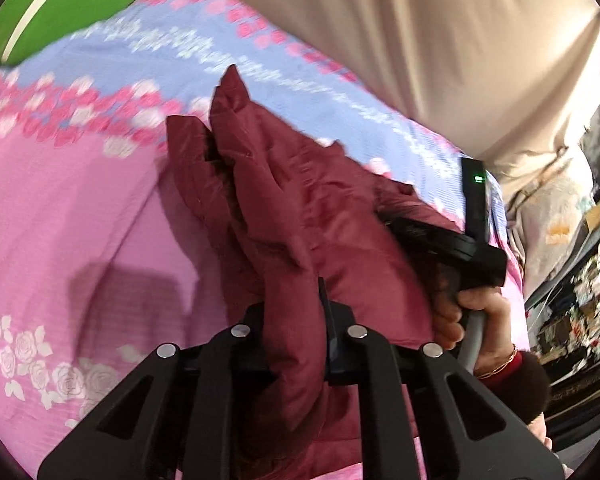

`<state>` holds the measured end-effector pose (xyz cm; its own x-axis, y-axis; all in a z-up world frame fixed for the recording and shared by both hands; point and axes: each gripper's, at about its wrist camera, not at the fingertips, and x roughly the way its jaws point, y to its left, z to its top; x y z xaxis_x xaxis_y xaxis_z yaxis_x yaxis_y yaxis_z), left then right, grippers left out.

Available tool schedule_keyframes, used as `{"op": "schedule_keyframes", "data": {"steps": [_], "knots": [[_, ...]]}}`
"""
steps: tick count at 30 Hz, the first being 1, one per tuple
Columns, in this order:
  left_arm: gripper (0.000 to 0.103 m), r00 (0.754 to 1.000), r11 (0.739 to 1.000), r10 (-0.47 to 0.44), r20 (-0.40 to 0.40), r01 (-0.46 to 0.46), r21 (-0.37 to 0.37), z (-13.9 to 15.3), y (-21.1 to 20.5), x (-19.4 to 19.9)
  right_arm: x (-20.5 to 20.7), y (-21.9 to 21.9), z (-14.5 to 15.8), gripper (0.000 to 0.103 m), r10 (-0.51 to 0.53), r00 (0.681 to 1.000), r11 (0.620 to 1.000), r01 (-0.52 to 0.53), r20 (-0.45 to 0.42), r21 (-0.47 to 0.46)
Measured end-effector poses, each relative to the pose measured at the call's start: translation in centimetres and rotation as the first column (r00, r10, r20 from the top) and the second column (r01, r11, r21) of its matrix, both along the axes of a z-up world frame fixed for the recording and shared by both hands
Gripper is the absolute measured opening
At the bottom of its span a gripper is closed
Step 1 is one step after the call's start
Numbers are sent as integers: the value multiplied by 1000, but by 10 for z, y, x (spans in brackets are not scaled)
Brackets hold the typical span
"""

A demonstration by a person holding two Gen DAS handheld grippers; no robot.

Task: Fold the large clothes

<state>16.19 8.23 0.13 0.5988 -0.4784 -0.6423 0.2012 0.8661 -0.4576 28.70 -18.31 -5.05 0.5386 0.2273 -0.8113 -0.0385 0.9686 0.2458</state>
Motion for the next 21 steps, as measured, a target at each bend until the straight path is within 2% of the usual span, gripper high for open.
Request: {"op": "schedule_keyframes", "data": {"steps": [1, 2, 5, 7, 9, 13, 17, 21], "knots": [[12, 1000, 1000, -5, 19, 5, 14, 7, -5, -2, -6, -3, 5, 6, -20, 1000, 1000, 20, 0, 14], [12, 999, 1000, -13, 37, 12, 21, 14, -9, -4, -15, -8, 11, 15, -23, 1000, 999, 23, 10, 44], [11, 995, 999, -35, 91, 33, 19, 34, -16, -13, -57, -22, 38, 16, -8, 997, 995, 1, 77, 101], [11, 991, 999, -49, 127, 49, 5, 47, -21, -20, -80, -31, 44, 16, 20, 996, 992, -31, 89, 125], [11, 985, 998, -67, 160, 68, 3, 56, -29, -24, -88, -35, 39, 15, 39, 997, 987, -48, 61, 151], [10, 973, 994, -103, 208, 105, 1, 73, -45, -36, -77, -22, 9, 14, 107, 994, 981, -102, -23, 164], [10, 962, 989, -148, 231, 145, 29, 83, -65, -49, -74, 6, 1, 12, 186, 983, 974, -184, 0, 136], [10, 948, 977, -211, 238, 199, 75, 85, -96, -54, -72, 15, -2, 10, 209, 978, 970, -210, 19, 123]]}}
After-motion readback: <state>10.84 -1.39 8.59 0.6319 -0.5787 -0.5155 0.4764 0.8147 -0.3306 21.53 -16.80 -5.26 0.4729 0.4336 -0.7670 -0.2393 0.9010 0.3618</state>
